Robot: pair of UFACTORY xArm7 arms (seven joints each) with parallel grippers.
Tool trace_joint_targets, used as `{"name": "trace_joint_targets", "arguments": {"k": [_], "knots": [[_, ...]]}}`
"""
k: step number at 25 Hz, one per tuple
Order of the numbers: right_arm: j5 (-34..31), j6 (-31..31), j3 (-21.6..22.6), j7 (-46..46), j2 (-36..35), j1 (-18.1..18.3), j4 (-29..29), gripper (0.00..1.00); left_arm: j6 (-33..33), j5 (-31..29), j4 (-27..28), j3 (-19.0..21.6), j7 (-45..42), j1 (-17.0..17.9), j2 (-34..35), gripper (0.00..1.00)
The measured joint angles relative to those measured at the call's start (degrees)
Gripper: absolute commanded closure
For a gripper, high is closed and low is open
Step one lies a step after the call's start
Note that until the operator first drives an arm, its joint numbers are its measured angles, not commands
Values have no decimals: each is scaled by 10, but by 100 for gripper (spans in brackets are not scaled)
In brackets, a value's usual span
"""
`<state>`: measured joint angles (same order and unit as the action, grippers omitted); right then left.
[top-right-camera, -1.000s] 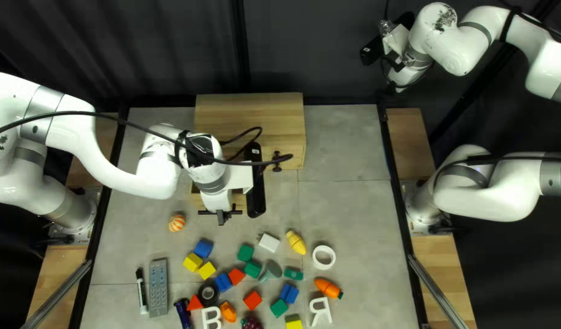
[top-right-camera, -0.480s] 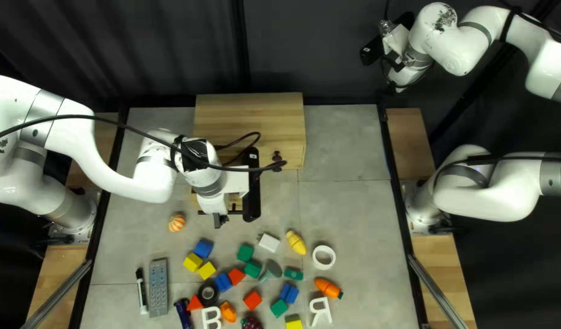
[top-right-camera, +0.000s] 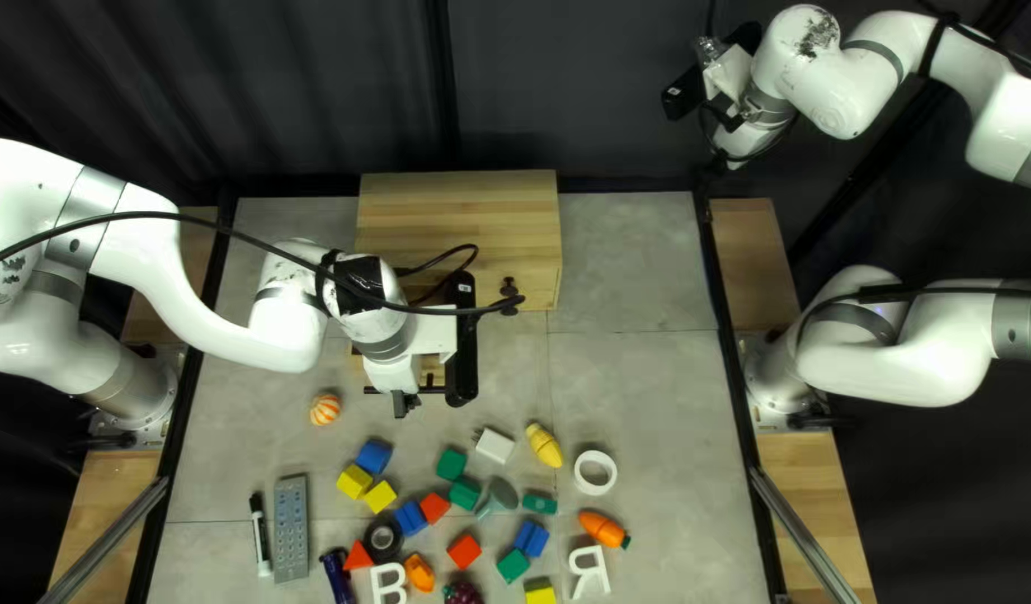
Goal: Open drawers and place objects into drawer and close
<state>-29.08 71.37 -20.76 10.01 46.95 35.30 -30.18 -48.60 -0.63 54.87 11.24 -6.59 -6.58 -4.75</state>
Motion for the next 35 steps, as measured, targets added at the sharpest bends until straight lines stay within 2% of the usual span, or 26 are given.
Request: {"name": "trace_joint_targets", "arguments": {"k": [9,35], "knots": [[0,0,0,0,0,0,0,0,-36,49,19,0,40,-9,-10,0],[0,0,0,0,0,0,0,0,-48,78,31,5,61,-10,-13,0]]}}
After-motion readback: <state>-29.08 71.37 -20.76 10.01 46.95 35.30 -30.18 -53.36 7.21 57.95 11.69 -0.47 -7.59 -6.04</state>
